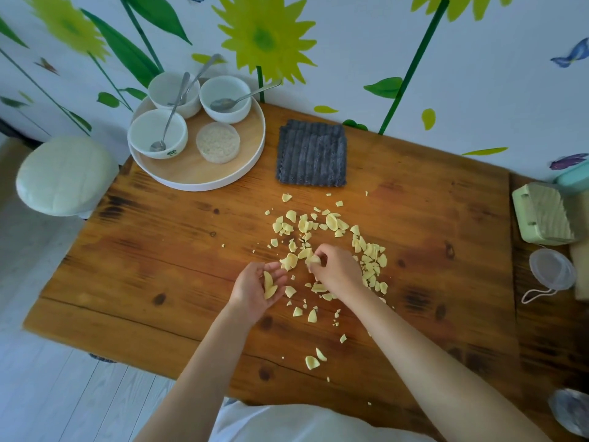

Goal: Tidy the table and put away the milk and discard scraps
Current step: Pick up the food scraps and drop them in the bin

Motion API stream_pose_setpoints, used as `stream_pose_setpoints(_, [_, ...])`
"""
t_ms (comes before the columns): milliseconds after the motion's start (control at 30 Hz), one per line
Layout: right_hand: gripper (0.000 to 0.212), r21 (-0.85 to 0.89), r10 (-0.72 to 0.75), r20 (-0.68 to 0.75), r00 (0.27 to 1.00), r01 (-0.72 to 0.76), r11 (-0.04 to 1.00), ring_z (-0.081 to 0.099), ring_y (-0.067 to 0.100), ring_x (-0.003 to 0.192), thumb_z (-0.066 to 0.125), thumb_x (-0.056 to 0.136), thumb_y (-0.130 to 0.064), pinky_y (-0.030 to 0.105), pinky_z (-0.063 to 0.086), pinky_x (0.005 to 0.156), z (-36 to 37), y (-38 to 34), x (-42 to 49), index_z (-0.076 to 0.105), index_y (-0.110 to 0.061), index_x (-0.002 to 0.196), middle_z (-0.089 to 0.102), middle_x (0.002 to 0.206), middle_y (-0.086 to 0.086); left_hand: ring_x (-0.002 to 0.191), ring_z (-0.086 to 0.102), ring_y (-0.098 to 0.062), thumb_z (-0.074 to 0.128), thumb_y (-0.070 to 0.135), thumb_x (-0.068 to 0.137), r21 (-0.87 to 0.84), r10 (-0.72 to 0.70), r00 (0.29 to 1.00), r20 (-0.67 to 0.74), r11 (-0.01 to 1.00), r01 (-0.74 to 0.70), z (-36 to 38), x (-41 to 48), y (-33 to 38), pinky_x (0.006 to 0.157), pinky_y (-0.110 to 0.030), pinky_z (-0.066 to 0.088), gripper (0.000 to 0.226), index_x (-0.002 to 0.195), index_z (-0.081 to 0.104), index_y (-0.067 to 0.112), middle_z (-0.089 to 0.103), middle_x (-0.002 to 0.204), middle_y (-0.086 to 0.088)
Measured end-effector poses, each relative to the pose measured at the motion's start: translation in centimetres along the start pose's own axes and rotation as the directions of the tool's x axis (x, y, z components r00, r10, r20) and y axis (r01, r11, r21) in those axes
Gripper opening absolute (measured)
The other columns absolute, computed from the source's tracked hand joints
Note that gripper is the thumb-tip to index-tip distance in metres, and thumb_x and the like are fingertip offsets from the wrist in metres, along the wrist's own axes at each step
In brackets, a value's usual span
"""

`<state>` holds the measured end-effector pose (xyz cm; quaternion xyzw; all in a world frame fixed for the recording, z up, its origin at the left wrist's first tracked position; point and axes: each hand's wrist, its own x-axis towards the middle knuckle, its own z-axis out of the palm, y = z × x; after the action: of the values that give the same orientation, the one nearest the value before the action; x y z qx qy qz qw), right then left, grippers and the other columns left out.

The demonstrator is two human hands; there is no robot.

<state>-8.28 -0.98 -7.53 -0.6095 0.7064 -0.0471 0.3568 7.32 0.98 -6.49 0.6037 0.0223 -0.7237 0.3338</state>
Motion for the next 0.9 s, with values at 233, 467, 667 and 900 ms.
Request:
stream_pose_setpoints(233, [0.011,0.243,-0.207,0.150,0.967,0.167,0.956,0.057,0.005,0.071,0.058,0.088,-0.027,0.023,0.049,0.067,-1.7,-2.6,-0.3,0.063,-0.018,0.091,0.059,0.082,-0.013,0.075,0.058,-0.018,0.034,0.016,0.095,-0.063,-0.034,0.999,0.031,0.997,0.036,0.8,-0.1,0.0,0.068,-0.033,0.049,0.028,0.090,0.060,0.007,0.061,0.083,-0.008])
stream_pose_setpoints(467, [0.020,-0.143,-0.060,-0.012,0.998,0.057,0.988,0.053,0.013,0.072,0.056,0.091,-0.020,0.026,0.046,0.059,0.5,-0.7,1.8,0.058,-0.024,0.110,0.050,0.116,0.001,0.069,0.058,-0.016,0.038,0.010,0.092,-0.075,0.001,1.000,-0.016,0.997,-0.002,-0.5,0.0,0.8,0.065,-0.029,0.049,0.024,0.087,0.062,0.007,0.063,0.078,-0.006])
stream_pose_setpoints(667, [0.009,-0.164,-0.052,-0.018,0.998,0.048,0.985,0.049,0.012,0.066,0.058,0.088,-0.018,0.026,0.042,0.056,0.8,-1.0,2.2,0.054,-0.019,0.096,0.051,0.106,-0.003,0.069,0.057,-0.015,0.040,0.011,0.090,-0.090,0.000,1.000,-0.008,0.996,-0.001,-1.0,0.3,1.0,0.065,-0.030,0.049,0.022,0.088,0.061,0.007,0.061,0.078,-0.005])
stream_pose_setpoints(900, [0.012,0.228,-0.028,0.041,0.999,0.018,0.974,0.052,0.009,0.061,0.067,0.083,-0.024,0.023,0.044,0.060,-0.3,-1.1,1.0,0.057,-0.019,0.080,0.060,0.077,-0.006,0.070,0.058,-0.015,0.041,0.011,0.091,-0.091,-0.021,1.000,0.005,0.996,0.021,-0.1,0.6,0.8,0.065,-0.030,0.049,0.021,0.091,0.061,0.007,0.061,0.078,-0.005])
